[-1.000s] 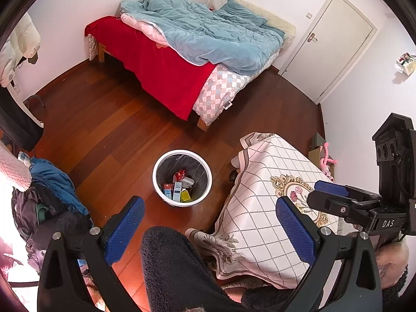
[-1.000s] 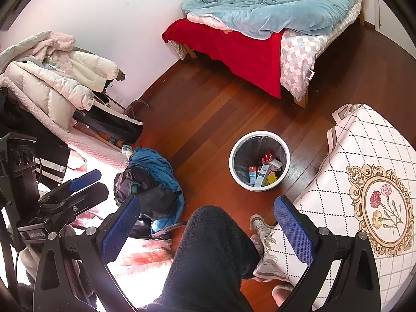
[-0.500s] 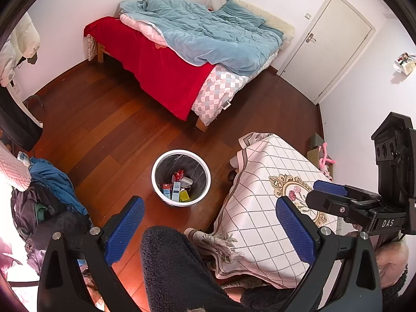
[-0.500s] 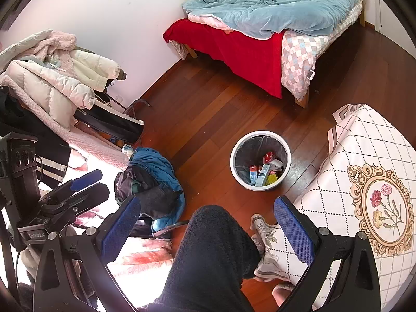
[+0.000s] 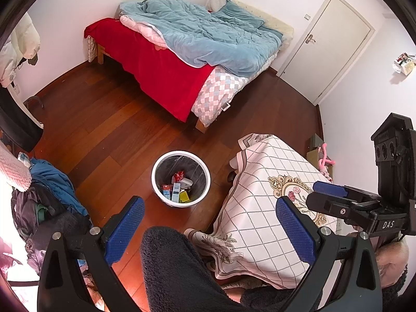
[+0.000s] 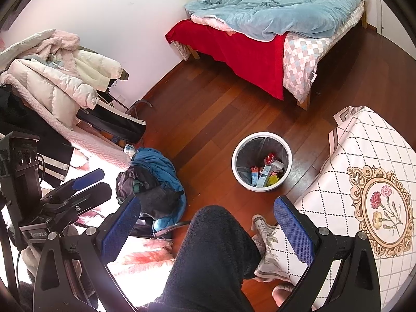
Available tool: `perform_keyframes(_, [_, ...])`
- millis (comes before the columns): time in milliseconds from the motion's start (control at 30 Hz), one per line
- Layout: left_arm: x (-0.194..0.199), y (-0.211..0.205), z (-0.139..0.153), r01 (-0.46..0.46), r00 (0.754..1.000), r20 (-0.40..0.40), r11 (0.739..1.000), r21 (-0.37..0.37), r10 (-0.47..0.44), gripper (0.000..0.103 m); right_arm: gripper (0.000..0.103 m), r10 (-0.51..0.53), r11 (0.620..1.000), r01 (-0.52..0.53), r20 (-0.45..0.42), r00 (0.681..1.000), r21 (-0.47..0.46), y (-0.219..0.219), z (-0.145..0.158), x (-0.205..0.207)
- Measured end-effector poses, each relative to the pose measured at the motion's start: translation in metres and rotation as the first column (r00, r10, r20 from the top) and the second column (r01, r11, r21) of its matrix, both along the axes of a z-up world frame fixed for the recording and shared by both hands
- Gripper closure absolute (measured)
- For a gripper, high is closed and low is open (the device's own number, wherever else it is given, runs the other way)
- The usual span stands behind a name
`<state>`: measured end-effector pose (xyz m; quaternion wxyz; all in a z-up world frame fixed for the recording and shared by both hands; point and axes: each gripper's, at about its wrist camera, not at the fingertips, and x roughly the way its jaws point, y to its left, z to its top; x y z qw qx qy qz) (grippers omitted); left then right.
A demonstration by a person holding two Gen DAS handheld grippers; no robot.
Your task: Collect trash
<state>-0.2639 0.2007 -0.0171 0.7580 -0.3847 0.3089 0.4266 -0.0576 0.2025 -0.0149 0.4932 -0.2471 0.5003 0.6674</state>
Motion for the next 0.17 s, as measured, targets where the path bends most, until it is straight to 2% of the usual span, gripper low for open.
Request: perform_keyframes(167, [-0.0036, 0.0004, 0.0014, 0.001, 1.0, 0.005, 1.0, -0.002, -0.001, 0.0, 0.0, 0.0, 1.0, 0.0, -0.004, 1.0, -0.007, -0.0002, -0.0033, 0.0011])
